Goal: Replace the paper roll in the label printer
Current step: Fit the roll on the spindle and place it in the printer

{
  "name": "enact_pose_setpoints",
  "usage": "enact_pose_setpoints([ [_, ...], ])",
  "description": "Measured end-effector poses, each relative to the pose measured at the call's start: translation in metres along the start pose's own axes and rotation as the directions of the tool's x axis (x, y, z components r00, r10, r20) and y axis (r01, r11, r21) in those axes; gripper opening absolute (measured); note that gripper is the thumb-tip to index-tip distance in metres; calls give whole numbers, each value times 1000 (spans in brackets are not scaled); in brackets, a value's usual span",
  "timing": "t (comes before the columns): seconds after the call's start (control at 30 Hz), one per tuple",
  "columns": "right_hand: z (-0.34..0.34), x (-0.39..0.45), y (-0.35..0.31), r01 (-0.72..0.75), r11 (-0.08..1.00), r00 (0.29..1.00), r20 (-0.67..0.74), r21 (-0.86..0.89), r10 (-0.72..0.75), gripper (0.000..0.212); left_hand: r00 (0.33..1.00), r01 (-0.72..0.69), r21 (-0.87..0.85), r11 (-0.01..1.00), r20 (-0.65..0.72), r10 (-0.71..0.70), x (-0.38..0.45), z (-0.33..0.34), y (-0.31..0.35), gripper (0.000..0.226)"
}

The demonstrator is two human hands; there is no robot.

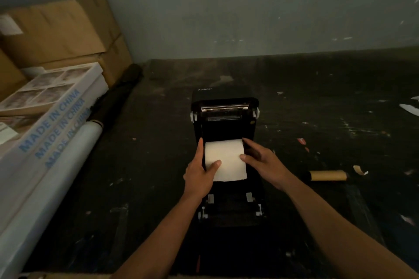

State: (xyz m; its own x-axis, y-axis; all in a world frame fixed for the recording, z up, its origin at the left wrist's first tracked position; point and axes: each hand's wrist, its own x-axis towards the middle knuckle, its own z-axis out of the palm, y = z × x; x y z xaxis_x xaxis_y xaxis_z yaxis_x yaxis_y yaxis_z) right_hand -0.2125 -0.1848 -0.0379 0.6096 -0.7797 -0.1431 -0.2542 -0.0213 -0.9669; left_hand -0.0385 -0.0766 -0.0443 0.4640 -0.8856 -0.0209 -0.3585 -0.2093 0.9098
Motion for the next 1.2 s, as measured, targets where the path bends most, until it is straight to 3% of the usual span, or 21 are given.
enact_pose_setpoints([
  [0.37, 4, -2, 16, 89, 961, 995, -17, -262, -97, 62, 997, -3, -16, 1000, -78, 2, -13, 11, 4, 80],
  [0.7, -5, 6, 22, 127, 933, 992, 22, -337, -127, 59, 996, 51, -2, 999, -76, -51, -22, 19, 5, 82],
  [0.93, 0, 2, 26, 115, 955, 989, -59, -275, -136, 60, 997, 32, -35, 999, -71, -35, -19, 17, 17, 81],
  [1.2, 0, 0, 20, 109, 939, 992, -29, -327, -125, 61, 995, 75, -15, 997, -59, -76, -18, 17, 20, 84],
])
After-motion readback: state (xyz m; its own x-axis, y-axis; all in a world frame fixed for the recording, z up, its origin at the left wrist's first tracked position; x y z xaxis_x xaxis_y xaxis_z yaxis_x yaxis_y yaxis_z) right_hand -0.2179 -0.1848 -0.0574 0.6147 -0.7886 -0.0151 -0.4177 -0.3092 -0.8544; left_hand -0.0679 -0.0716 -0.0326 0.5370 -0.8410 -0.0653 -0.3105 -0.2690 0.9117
